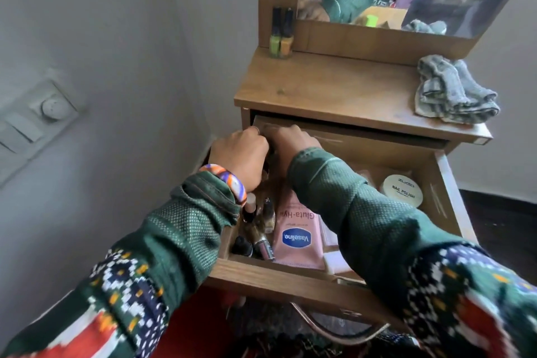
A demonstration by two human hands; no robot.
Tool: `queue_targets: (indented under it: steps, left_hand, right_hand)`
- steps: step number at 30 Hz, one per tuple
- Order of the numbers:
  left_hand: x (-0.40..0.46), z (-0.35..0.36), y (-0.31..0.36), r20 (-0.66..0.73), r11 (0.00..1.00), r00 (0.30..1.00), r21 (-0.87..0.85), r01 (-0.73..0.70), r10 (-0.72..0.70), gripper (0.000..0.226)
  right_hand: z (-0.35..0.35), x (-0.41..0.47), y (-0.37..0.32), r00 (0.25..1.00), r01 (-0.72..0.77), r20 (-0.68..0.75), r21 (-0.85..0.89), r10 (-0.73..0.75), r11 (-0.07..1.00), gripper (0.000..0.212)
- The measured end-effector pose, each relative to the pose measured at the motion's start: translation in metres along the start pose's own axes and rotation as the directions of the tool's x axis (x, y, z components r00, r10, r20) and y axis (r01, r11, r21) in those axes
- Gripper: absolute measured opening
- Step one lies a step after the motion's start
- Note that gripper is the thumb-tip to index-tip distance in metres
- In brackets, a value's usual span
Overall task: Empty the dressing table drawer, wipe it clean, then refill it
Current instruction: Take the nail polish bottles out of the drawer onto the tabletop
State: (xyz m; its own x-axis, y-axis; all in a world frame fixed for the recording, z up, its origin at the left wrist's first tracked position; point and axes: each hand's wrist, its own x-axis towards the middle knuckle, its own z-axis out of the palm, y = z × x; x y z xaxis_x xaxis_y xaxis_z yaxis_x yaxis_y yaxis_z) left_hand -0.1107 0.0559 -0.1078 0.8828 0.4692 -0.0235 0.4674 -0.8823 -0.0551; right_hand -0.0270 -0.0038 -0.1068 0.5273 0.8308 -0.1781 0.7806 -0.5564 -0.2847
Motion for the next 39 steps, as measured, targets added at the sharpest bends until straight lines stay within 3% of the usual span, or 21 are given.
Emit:
queue_targets:
  steps: [3,6,11,14,18,22,29,37,39]
  left_hand:
    - [0.002,-0.011,-0.005,0.029,0.999,0.999,-0.035,-0.019,0.020,0.029]
    - [0.007,-0.044,-0.018,0.032,0.973,0.999,-0.229,-0.034,0.043,0.024]
    - [0.028,-0.109,-0.039,-0.130,0.867,0.991,-0.488,-0.098,0.038,0.017]
    - [0.062,-0.123,-0.043,-0.229,0.848,0.973,-0.515,-0.125,0.004,0.018]
    - [0.113,-0.114,-0.043,-0.278,0.853,0.959,-0.512,-0.102,-0.052,0.019]
    - [0.146,-0.101,-0.039,-0.321,0.843,0.939,-0.533,-0.070,-0.125,0.025]
    - [0.169,-0.084,-0.036,-0.316,0.859,0.936,-0.511,-0.032,-0.153,0.028]
    - [0.171,-0.081,-0.040,-0.287,0.858,0.947,-0.512,-0.023,-0.146,0.034]
    - [0.167,-0.082,-0.041,-0.295,0.862,0.944,-0.506,-0.022,-0.149,0.034]
  right_hand:
    - [-0.009,-0.007,0.004,0.999,0.003,-0.049,0.029,-0.001,1.000,0.038]
    - [-0.038,-0.011,0.009,0.988,0.039,-0.154,0.090,-0.025,0.995,0.029]
    - [-0.104,0.002,0.015,0.935,0.128,-0.354,0.298,-0.015,0.946,0.016]
    - [-0.129,0.033,0.018,0.908,0.155,-0.420,0.370,0.016,0.916,0.027]
    - [-0.140,0.066,0.022,0.891,0.093,-0.451,0.281,0.046,0.955,0.014]
    - [-0.134,0.088,0.027,0.899,0.073,-0.435,0.248,0.044,0.966,0.021]
    - [-0.122,0.108,0.036,0.908,0.074,-0.417,0.243,0.035,0.967,0.023]
    - [-0.117,0.114,0.043,0.914,0.082,-0.400,0.348,0.069,0.934,0.029]
    - [-0.118,0.108,0.045,0.912,0.087,-0.405,0.344,0.065,0.935,0.023]
